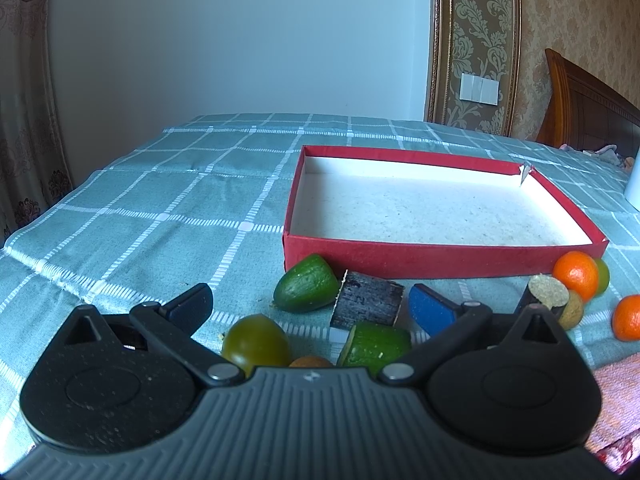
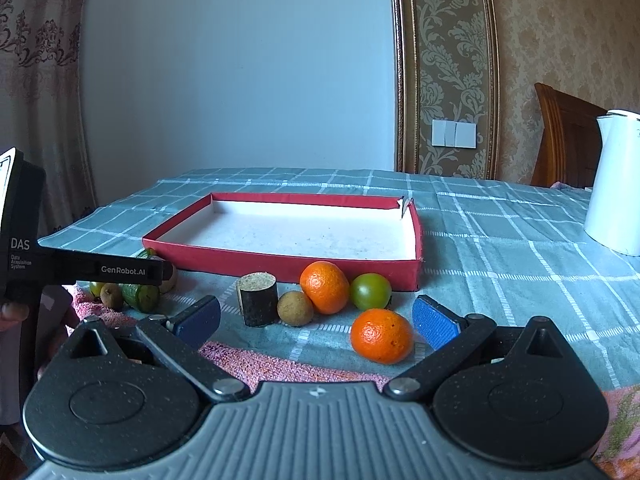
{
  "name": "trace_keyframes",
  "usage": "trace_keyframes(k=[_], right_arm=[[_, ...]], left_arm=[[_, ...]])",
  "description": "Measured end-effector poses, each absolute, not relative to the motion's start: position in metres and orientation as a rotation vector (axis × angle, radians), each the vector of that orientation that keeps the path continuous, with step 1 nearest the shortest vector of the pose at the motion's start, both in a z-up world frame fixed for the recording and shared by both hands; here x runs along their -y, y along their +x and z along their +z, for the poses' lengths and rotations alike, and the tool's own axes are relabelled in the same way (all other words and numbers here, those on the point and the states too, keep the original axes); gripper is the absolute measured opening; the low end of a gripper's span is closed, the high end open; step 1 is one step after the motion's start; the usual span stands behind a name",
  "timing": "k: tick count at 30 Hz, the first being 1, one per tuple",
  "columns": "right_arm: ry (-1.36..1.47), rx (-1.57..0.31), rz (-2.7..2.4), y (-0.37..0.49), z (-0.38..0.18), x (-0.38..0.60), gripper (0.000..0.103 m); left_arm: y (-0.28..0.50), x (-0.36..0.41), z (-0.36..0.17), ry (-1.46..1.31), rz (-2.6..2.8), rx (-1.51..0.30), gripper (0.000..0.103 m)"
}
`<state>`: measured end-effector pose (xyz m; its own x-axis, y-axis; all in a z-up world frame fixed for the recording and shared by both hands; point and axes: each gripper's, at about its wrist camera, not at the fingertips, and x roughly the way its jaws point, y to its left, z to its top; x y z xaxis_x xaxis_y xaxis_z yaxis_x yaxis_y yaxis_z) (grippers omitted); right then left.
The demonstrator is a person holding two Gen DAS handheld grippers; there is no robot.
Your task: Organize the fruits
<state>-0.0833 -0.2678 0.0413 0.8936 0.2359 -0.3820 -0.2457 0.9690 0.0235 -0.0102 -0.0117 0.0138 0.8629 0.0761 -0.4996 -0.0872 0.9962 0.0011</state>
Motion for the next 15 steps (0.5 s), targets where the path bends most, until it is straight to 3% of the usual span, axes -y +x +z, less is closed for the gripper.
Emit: trace_keyframes(k=[3,4,5,7,15], right_arm=[[-0.055,-0.385,0.268,-0.087,0.041,0.275,0.103],[-0.071,-0.382,0.270,-0.088,0.040,0.277,0.096],[-0.084,-0.379,0.268,-0.089,0.040,0.278,0.080],[-0.089,-0.395,0.273,-0.087,0.039,0.282,0.073],[-0.050,-0.460,0.242,-0.061,0.036,0.297,0.073]], left_arm=[[-0.010,0.011,0.014,-0.020,0.084,-0.519,0.103],[-0.011,0.011,0.014,-0.020,0.083,-0.518,0.103],[-0.011,0.011,0.014,-0.021,0.082,-0.517,0.103],[-0.011,0.011,0.014,-0.022,0.080,-0.517,0.103],[-0.011,0.010,0.013,-0.026,0.070,-0.518,0.103]])
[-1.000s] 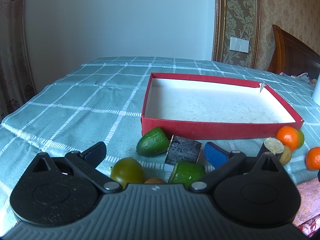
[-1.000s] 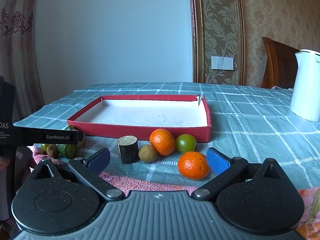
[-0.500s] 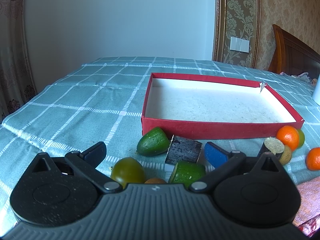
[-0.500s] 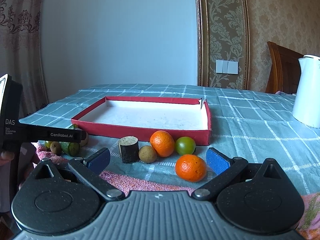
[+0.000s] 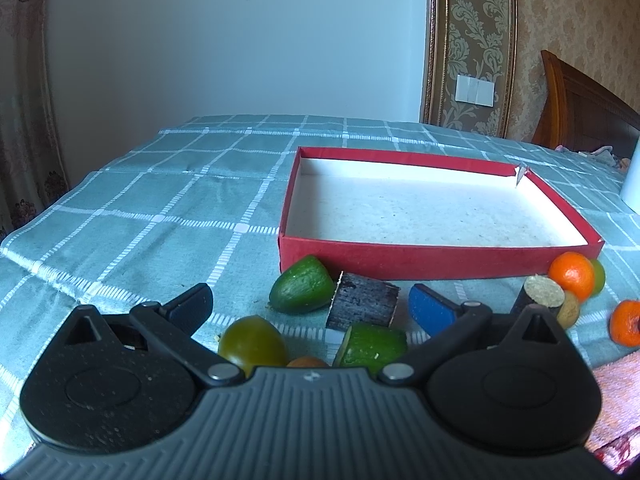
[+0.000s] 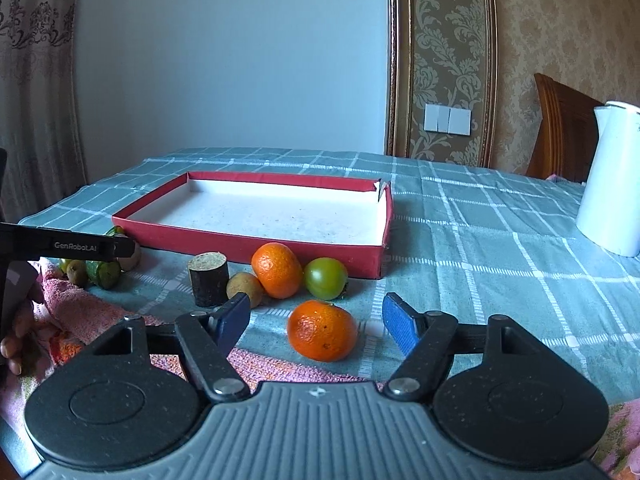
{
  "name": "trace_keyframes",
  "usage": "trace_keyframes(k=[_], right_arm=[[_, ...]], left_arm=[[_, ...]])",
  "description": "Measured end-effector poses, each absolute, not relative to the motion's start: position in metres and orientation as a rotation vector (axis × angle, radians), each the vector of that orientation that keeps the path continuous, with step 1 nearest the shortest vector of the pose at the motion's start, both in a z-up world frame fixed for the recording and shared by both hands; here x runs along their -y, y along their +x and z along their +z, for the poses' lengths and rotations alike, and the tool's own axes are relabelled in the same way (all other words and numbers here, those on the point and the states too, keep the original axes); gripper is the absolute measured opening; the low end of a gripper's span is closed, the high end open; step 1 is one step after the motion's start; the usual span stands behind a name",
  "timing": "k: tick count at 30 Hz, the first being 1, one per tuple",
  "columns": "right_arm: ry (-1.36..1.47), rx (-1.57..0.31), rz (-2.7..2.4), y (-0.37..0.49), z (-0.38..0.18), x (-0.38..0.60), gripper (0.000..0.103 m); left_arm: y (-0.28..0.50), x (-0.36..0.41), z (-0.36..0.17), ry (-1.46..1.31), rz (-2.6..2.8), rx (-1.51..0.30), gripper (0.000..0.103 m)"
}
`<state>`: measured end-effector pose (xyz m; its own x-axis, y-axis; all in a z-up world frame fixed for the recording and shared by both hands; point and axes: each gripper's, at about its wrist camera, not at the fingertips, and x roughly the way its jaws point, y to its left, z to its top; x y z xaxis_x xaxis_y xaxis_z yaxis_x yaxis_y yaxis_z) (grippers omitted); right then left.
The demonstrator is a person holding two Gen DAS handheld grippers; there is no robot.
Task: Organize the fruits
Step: 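Grasp the mandarin orange with the right gripper, then carry the mandarin into the red tray and open the right gripper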
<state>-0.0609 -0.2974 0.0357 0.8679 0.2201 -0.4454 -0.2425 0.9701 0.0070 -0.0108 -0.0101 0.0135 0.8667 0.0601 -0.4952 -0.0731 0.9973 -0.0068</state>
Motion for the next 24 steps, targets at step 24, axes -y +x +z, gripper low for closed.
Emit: trace_keyframes(k=[24], right_arm=[[0.031,-0.518,0.283,0.045,0.073,0.297,0.041]], left_arm=[[-0.012,0.009,0.013,-0.047,0.072,-0.510,0.103]])
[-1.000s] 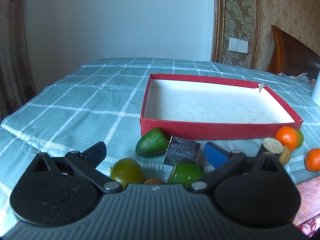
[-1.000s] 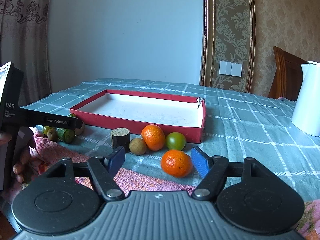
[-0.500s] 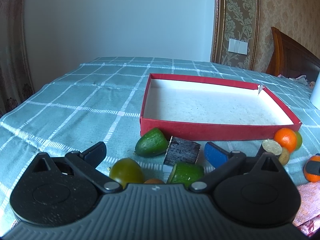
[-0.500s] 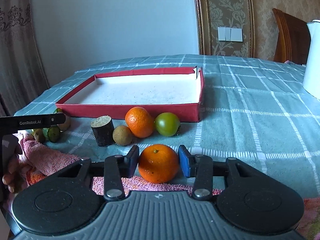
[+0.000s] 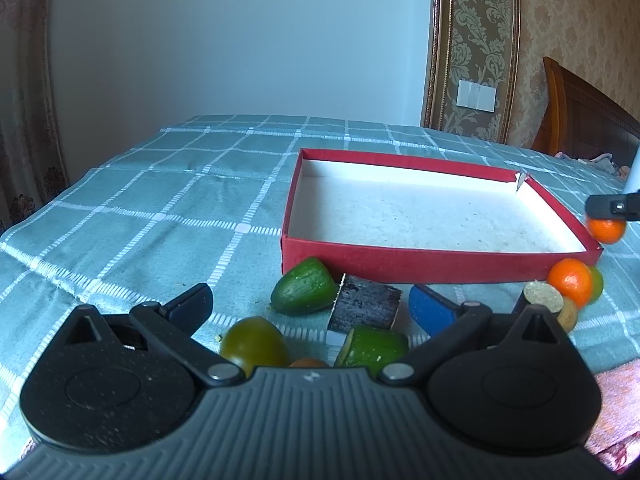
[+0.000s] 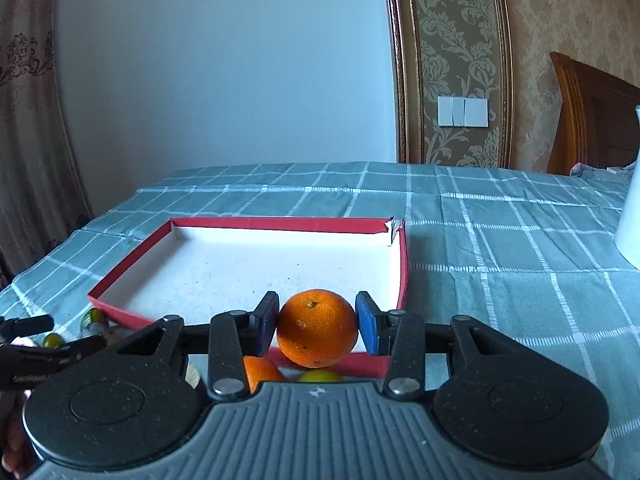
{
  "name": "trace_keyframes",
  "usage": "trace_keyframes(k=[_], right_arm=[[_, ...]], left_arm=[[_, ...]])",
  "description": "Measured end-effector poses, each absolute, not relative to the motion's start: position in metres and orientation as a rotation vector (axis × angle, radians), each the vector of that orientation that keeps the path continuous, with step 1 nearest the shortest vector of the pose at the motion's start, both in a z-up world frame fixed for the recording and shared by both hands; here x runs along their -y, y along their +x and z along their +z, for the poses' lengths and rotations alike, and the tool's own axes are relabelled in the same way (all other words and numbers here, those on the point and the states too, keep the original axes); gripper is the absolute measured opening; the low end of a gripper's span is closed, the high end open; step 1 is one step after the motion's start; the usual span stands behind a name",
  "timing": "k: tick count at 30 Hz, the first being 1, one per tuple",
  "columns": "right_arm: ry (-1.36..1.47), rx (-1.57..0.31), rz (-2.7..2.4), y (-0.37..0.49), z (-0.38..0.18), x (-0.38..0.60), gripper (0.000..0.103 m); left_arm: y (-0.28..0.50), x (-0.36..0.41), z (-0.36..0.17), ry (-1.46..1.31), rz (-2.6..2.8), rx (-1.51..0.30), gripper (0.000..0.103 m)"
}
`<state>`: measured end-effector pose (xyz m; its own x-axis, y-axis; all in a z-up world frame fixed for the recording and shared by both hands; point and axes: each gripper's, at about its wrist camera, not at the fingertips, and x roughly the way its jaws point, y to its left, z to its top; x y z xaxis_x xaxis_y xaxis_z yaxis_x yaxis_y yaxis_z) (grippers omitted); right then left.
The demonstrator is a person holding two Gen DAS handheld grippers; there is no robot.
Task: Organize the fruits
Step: 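Carry the mandarin into the red tray and open the right gripper, then grasp the brown kiwi with the left gripper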
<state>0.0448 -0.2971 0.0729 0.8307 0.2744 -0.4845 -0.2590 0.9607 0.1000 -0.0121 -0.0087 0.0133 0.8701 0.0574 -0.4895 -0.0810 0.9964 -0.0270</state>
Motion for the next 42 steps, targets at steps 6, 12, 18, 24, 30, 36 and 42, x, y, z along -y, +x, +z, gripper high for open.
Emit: trace_keyframes(k=[6,12,18,24,30,36,42], right_arm=[[0.028,-0.594,0.231,0.092,0.047,0.295,0.042],[0.047,-0.564,0.221,0.086,0.037,0.297,0.056],[0.170,-0.378,0.146,0.041,0.047,0.313,0.073],[0.224,-0.300,0.174,0.033,0.037,0.323,0.073],[0.250,-0.324,0.183,0.038,0.035,0.326,0.073],[0.213,-0.315,0.199,0.036,0.034,0.321,0.074],[0.225,-0.323,0.199,0.037,0.033,0.322,0.080]], left_arm=[[-0.010,0.008,0.013,-0.053,0.064,-0.520,0.103],[-0.007,0.007,0.012,-0.053,0.054,-0.528,0.103],[-0.008,0.005,0.013,-0.067,0.056,-0.520,0.103],[-0.030,0.001,0.020,-0.066,0.025,-0.406,0.103],[-0.069,0.017,0.027,0.124,-0.024,-0.304,0.103],[-0.088,0.018,0.017,0.191,-0.039,-0.330,0.103],[-0.080,0.006,0.015,0.126,-0.031,-0.398,0.087]])
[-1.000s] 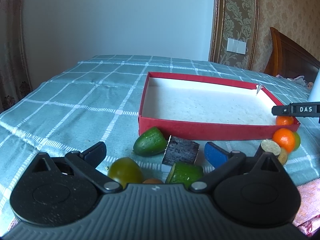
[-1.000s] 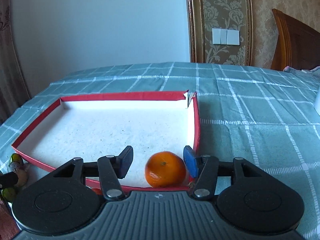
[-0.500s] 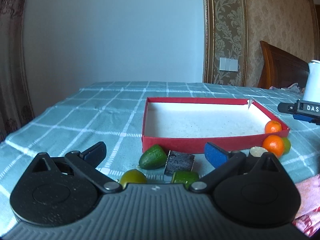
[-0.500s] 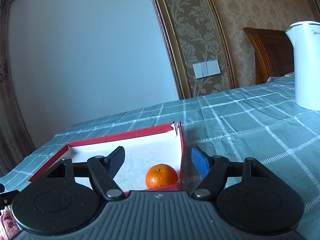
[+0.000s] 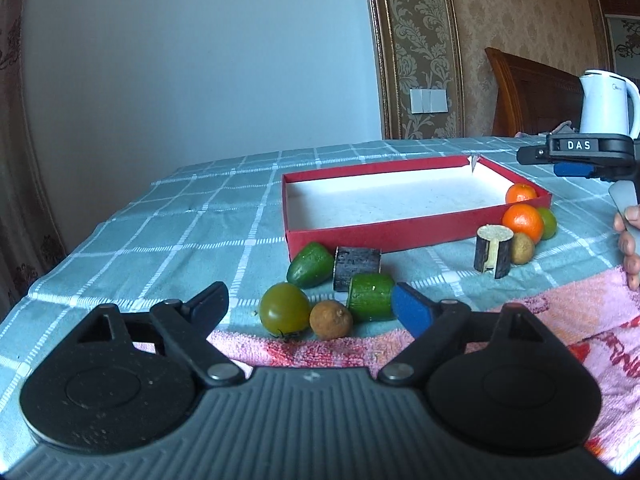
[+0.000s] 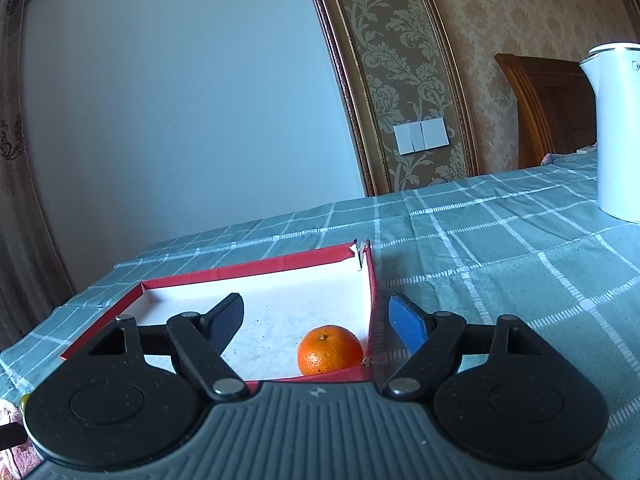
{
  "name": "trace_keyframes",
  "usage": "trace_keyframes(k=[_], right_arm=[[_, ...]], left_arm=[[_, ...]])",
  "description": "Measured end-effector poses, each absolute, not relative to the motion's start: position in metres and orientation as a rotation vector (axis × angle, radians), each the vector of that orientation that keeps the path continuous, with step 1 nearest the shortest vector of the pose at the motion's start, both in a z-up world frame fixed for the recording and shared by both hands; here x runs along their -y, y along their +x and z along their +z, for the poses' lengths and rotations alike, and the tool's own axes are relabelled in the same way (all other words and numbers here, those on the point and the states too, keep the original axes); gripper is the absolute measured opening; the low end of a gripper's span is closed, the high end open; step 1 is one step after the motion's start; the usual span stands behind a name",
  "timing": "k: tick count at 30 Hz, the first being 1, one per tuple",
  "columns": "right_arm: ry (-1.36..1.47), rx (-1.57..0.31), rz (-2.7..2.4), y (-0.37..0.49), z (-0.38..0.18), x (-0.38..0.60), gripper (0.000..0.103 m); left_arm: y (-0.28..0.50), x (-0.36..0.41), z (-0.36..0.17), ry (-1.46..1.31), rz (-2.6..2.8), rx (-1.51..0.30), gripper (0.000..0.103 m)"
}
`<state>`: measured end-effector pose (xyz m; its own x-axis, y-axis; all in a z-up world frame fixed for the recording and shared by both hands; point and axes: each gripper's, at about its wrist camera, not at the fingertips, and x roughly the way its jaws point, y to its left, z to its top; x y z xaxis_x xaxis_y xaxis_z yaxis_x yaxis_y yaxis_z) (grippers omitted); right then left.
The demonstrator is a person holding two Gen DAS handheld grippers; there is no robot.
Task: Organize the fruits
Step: 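Grasp the brown kiwi with the left gripper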
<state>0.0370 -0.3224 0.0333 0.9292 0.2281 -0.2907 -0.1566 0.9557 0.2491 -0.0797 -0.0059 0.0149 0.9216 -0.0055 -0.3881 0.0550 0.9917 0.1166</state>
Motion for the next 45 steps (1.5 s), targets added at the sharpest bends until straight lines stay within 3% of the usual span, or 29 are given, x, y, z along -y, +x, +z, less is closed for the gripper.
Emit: trace_keyframes(k=[5,9,14,16,18,22,39,45], right_arm=[[0.228,-0.330,0.198,0.037,0.033,0.322,0.080],[0.233,-0.335,0.197,0.039,0.032,0.323,0.080],[0.236,-0.346,0.200,0.040,0.032,0.323,0.080],[0.237,-0.351,0.202,0.041,0.032,0.323,0.082],[0.237,-0.355,0.202,0.041,0.032,0.323,0.087],[0.238,-0.355,0.202,0.041,0.032,0.323,0.087],[0.242,-0.359,0.202,0.041,0.032,0.323,0.087],[0.248,-0.361,0.201,0.042,0.031,0.324,0.087]], left_arm=[[-0.077,0.008,0.013,0.110,-0.064,-0.419,0.081],[-0.073,0.016,0.006,0.127,-0.099,-0.464,0.061],[-0.073,0.021,0.004,0.146,-0.084,-0.456,0.056],[-0.073,0.021,0.005,0.150,-0.067,-0.455,0.044],[-0.072,0.017,0.006,0.136,-0.054,-0.458,0.036],[-0.073,0.012,0.010,0.104,-0.039,-0.459,0.026],[-0.067,0.016,0.000,0.124,-0.050,-0.479,0.028],[-0.067,0.016,-0.001,0.135,-0.037,-0.474,0.021]])
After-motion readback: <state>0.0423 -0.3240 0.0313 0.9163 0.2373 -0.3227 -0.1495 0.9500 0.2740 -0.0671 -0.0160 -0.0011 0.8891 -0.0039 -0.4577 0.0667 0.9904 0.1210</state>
